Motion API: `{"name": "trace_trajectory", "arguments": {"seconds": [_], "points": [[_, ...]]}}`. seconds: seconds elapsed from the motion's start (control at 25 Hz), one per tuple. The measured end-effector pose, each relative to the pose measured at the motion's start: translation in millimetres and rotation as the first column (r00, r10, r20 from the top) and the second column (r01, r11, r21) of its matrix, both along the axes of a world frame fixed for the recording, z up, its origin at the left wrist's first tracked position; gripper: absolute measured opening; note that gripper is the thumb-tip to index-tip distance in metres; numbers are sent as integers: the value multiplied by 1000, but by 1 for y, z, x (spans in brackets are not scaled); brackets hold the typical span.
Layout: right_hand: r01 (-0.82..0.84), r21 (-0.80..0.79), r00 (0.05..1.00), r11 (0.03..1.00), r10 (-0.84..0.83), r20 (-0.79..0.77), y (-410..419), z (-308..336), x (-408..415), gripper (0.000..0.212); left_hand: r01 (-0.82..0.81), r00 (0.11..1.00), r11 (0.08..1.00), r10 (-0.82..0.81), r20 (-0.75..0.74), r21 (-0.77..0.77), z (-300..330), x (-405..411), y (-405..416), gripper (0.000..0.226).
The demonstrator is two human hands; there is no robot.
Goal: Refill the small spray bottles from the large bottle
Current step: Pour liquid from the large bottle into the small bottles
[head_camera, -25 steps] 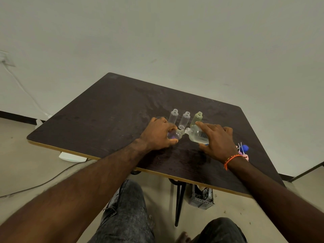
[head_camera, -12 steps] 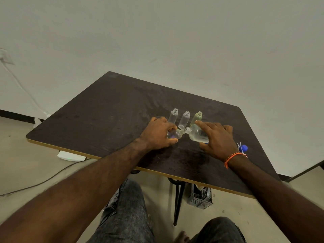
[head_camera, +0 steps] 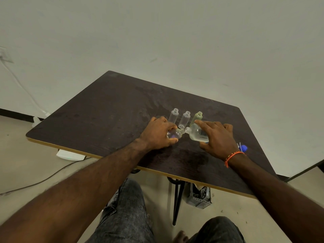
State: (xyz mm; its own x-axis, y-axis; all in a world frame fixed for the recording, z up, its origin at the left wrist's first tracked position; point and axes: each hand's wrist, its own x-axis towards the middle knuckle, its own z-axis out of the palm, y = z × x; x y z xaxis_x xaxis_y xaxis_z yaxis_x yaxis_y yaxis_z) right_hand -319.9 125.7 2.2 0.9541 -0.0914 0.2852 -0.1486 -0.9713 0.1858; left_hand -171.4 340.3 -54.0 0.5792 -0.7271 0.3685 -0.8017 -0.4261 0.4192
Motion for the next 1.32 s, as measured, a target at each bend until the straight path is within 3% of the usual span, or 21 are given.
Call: {"name": "trace_trajectory", "arguments": {"seconds": [1.32], "points": [[-14,-64,1000,998,13,-19,6,8,3,83,-18,999,999,16,-38,-51,-8,1,2,52]]}}
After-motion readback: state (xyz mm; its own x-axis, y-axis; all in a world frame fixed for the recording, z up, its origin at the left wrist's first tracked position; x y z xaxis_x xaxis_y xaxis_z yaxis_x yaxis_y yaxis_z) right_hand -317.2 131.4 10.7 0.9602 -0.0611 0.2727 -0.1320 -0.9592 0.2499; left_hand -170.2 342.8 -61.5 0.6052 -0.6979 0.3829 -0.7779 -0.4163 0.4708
